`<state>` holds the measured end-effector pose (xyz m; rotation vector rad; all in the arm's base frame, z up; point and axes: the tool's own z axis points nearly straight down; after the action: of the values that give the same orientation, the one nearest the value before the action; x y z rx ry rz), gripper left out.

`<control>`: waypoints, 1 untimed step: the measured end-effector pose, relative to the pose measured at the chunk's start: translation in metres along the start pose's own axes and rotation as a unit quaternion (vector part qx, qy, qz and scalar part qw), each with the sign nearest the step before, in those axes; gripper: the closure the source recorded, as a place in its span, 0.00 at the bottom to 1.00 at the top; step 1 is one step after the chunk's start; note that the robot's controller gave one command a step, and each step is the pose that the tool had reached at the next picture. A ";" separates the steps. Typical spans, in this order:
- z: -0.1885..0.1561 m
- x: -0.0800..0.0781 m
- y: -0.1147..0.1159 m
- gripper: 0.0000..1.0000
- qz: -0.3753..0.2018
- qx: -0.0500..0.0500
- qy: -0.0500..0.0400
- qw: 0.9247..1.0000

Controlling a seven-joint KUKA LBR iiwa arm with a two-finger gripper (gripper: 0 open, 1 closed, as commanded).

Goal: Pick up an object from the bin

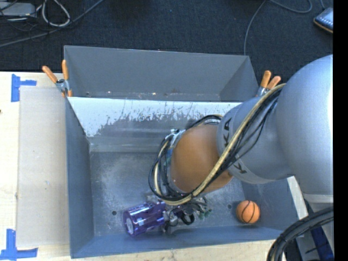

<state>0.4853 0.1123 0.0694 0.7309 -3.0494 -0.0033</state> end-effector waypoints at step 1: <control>-0.020 0.002 0.001 1.00 0.000 -0.001 0.004 1.000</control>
Offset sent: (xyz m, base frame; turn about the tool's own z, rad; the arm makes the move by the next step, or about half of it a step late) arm -0.0016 -0.0002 0.0976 0.0004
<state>0.4829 0.1125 0.0895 0.7280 -3.0421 -0.0039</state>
